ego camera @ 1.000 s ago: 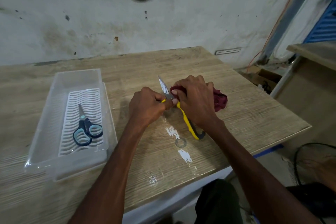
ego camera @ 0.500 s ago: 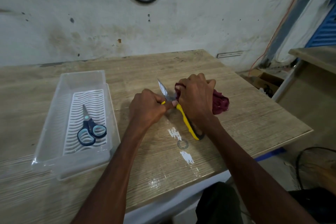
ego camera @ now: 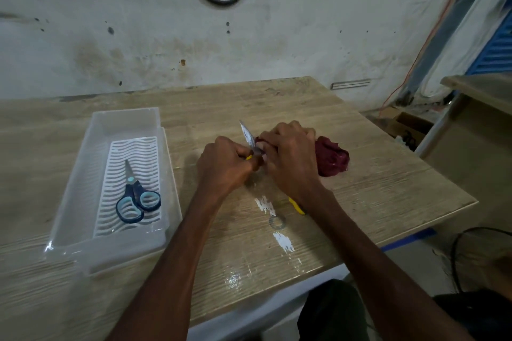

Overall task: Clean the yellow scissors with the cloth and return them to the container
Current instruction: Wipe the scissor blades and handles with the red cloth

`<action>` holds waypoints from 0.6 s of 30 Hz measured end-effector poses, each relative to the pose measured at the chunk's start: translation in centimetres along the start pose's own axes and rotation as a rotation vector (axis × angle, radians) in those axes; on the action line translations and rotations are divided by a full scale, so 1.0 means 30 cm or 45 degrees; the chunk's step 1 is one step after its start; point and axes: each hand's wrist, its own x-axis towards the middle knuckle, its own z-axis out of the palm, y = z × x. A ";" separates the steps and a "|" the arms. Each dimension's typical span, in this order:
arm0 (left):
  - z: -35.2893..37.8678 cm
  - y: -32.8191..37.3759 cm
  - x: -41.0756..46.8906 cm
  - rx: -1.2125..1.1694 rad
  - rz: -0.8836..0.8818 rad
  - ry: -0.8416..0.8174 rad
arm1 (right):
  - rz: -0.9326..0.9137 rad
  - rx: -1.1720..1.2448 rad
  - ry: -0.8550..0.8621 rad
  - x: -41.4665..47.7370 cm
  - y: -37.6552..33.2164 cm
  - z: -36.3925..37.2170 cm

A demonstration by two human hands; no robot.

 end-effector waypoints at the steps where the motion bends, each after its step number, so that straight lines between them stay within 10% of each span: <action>1: -0.003 0.000 0.001 0.018 -0.002 0.013 | -0.074 0.010 0.003 -0.010 -0.010 -0.006; 18: 0.015 -0.013 -0.002 0.007 0.032 -0.050 | 0.234 -0.147 0.066 0.049 0.052 0.000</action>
